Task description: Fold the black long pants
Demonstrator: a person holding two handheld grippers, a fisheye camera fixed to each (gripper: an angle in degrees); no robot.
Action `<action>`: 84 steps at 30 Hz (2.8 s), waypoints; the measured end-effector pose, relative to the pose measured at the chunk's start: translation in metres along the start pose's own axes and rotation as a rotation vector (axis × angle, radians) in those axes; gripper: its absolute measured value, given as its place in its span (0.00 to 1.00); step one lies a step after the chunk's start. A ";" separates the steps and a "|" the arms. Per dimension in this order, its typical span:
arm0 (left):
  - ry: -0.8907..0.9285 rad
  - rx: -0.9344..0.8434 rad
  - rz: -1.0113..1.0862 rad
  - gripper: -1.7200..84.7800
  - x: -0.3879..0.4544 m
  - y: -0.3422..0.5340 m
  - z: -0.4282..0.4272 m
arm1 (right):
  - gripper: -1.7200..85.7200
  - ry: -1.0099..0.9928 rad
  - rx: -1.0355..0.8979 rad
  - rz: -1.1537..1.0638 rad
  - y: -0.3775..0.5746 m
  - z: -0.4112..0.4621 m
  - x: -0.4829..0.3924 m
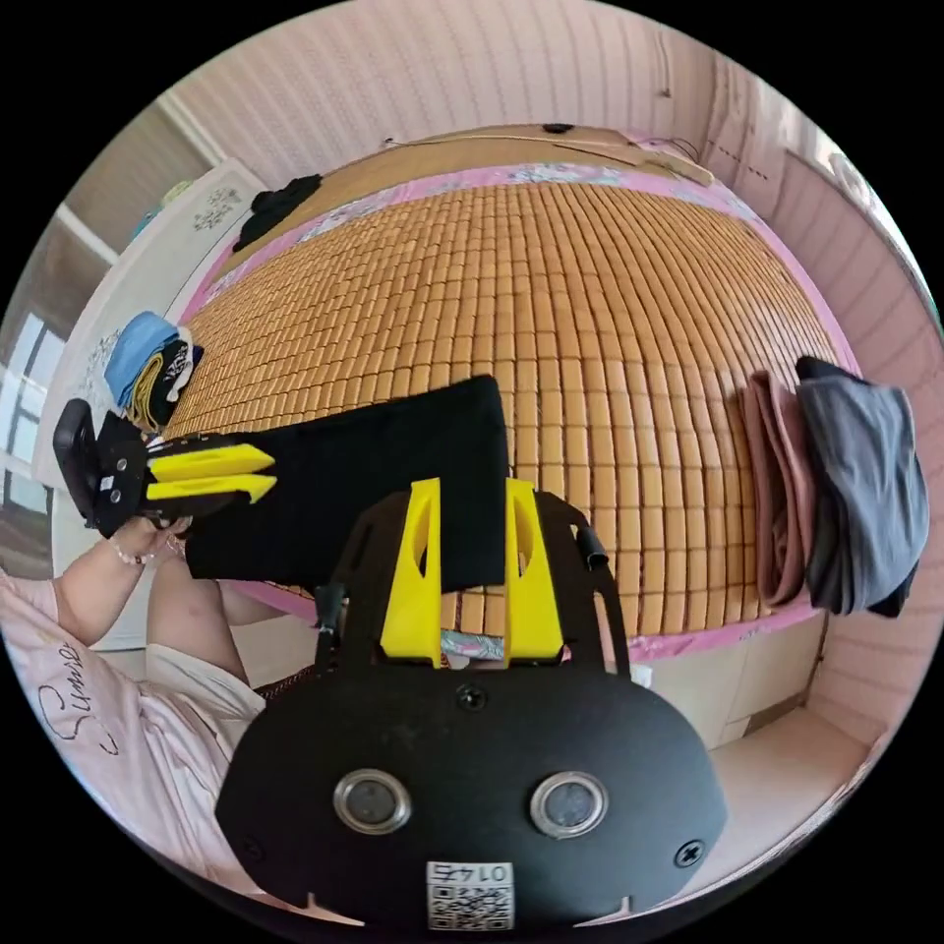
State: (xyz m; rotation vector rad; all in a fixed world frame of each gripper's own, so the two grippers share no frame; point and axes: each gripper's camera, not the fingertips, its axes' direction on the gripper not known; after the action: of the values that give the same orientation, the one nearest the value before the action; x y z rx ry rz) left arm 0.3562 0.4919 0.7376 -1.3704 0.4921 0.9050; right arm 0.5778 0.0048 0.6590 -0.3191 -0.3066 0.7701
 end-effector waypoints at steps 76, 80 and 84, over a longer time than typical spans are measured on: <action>0.234 0.065 -0.828 0.09 -0.180 0.174 -0.037 | 0.09 -0.382 -0.016 -0.542 0.177 0.066 -0.009; 0.322 0.145 -0.887 0.14 -0.175 0.208 -0.016 | 0.13 -0.343 0.051 -0.273 0.172 0.060 0.046; 0.322 0.122 -0.821 0.21 -0.170 0.204 0.014 | 0.17 -0.298 0.120 -0.027 0.161 0.078 0.089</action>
State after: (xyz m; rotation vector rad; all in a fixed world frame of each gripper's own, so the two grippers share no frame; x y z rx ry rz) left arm 0.0937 0.4508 0.7449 -1.4309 0.1774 -0.0143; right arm 0.5078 0.1905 0.6811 -0.0861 -0.5413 0.8057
